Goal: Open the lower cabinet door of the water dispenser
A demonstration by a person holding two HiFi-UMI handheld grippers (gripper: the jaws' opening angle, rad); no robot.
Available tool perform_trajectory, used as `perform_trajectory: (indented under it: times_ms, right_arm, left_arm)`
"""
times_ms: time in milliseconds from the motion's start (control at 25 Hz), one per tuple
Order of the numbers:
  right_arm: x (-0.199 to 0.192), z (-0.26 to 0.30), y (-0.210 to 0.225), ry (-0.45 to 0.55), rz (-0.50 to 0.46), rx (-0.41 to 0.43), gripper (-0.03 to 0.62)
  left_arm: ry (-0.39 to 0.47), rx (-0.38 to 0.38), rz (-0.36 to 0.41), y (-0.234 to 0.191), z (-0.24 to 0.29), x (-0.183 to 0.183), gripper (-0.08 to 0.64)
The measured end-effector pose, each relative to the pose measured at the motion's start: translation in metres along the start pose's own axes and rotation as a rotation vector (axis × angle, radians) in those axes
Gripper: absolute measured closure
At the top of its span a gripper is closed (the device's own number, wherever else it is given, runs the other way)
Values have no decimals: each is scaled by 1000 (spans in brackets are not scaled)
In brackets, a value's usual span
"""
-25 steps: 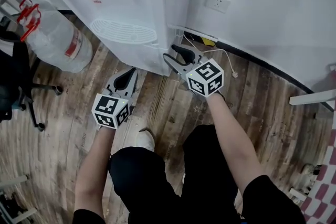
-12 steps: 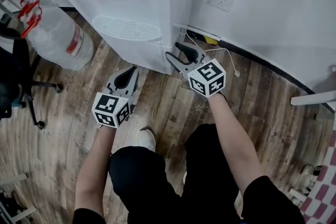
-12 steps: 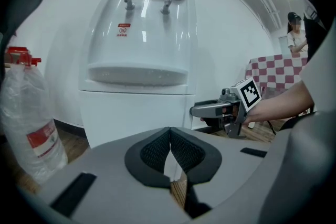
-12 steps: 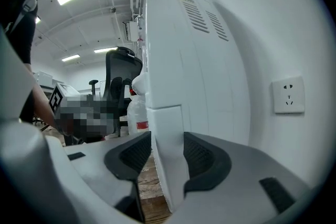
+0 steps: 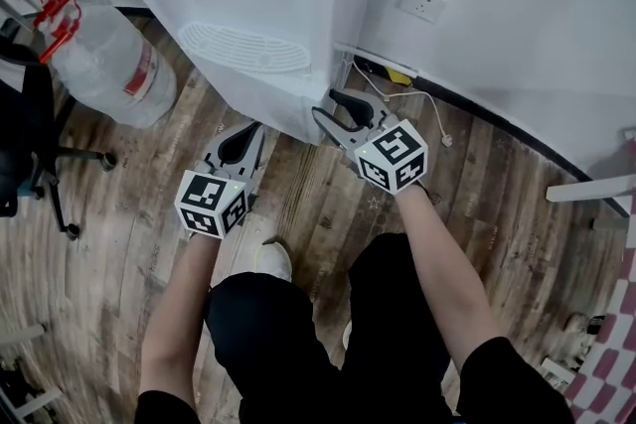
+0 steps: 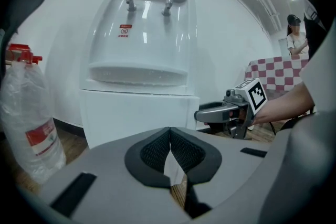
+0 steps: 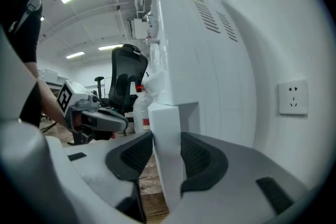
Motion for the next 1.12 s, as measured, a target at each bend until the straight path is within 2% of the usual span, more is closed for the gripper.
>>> perform_trajectory:
  times_ms: [280,440,600,760,880,1120]
  right_arm:
    - [-4,-4,-35,-47,-51,114,425]
    - [-4,-2,-56,-62,-41,210,443]
    - [-5,5,-84,-88,-89,303,462]
    - [-6,17,-109,-110,-151,371,522]
    - [-6,29,-123,-110,-157,413,537]
    - [-4,56,-157,-124,-192,511,551]
  left_arm:
    - [20,-28,32,8,-12,9,538]
    - [18,-69,17,16,-25,5,463]
    - [26,-92,5,21,-43,1,373]
    - [31,-67,-9,18,-64,-4,342]
    - [50,-28,-22,10,-78,-6,330]
    - [35,53,-25,-2,-101,-13,281]
Point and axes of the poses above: the fingertips, and each gripper's own axes: z forward along the fingers, y to its right, x out of its top, the point moved 5 cm from there along -z, backward along the fingers, and after that the axes turned 7 degrees about x, right-handed, at the moved point
